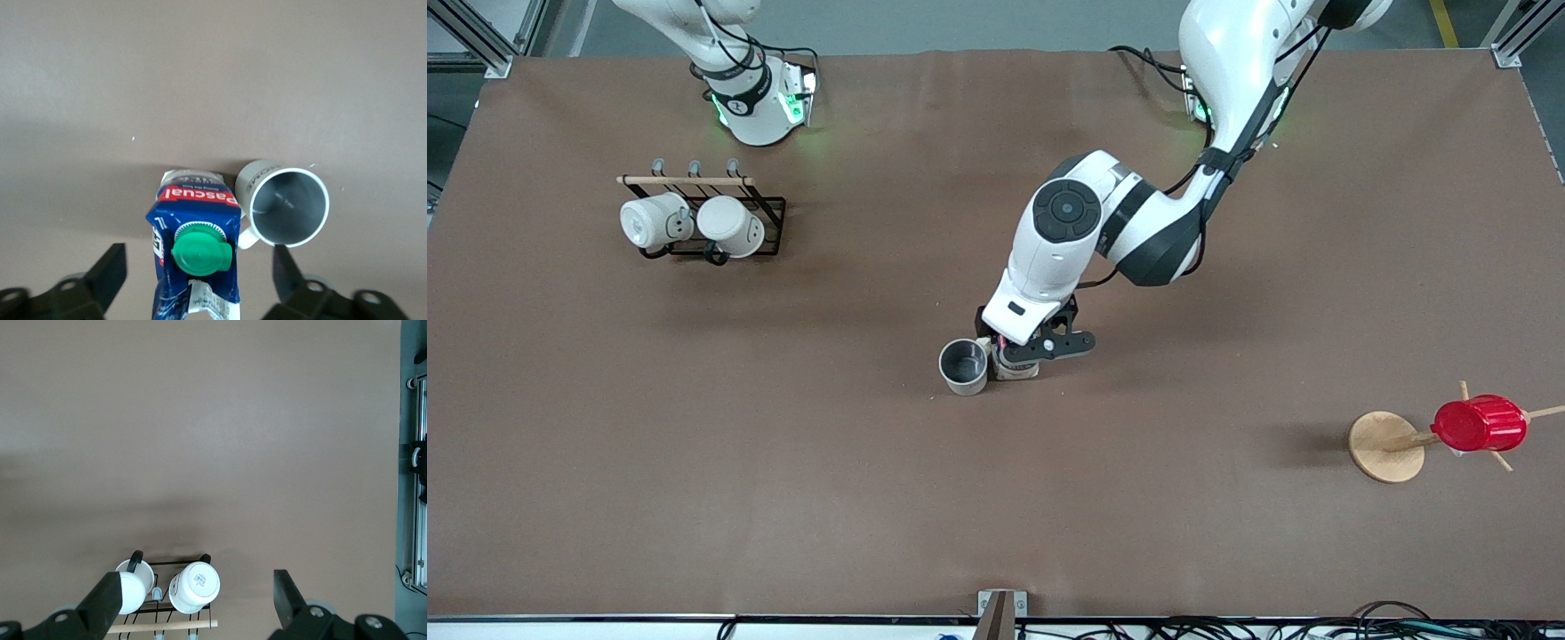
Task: Place cup and milk on table
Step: 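Lower the held carton beside the mug with the left gripper, then open the left gripper and lift it off the carton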
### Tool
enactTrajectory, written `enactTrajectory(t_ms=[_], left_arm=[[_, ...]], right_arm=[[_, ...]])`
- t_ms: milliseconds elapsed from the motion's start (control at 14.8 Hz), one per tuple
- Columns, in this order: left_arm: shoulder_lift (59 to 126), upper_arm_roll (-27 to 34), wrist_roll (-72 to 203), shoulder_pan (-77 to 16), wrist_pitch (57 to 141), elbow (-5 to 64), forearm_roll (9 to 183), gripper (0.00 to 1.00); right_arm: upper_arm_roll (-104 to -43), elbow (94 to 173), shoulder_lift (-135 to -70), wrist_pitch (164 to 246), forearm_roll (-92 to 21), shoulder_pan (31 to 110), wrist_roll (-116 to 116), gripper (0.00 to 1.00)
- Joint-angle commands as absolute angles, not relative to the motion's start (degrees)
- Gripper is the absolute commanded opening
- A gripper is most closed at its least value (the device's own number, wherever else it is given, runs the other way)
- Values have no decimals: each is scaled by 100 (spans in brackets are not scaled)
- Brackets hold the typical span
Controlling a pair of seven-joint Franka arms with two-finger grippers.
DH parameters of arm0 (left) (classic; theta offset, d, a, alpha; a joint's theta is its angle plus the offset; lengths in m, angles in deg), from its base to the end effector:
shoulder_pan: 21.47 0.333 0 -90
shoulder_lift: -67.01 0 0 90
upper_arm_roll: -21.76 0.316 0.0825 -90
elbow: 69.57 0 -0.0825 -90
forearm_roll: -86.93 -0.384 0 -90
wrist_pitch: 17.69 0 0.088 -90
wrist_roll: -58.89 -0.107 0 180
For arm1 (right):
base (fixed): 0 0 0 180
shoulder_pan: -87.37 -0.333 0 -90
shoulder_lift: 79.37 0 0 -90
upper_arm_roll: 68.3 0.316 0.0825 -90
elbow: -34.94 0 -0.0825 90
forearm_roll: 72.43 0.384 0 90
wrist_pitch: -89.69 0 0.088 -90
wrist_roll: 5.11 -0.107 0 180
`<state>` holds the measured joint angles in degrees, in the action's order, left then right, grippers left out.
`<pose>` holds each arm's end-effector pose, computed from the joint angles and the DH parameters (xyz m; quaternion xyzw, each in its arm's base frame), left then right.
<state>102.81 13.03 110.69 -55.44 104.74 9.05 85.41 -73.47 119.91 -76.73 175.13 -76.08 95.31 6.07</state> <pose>0.5587 -0.4813 0.3676 0.9927 0.0902 0.0265 0.0752 0.5153 -0.1289 0.6835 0.9990 -0.0202 0.0202 0.0346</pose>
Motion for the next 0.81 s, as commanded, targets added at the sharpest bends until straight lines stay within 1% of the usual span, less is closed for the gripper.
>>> enactTrajectory(t_ms=[0,136,203,339,746], left_arm=[[9972,1419,11189,-5505,10255,900,8385,100],[9761,1604,11127,-5374,10158,900,8211,100],[9621,1604,11023,-5251,10131,926,8088,100],[9445,1604,10681,-4961,9738,944,7981,100],[8873,1552,8994,-3951,8603,997,8051,100]], right_arm=[[-7304,12011,-7586,17504,-7585,9581,702,100],[-7287,12002,-7585,17503,-7594,9572,710,100],[-7287,12002,-7585,17504,-7594,9564,684,100],[-7278,12002,-7585,17530,-7594,9537,640,100],[-6944,12002,-7682,17627,-7585,9800,640,100]])
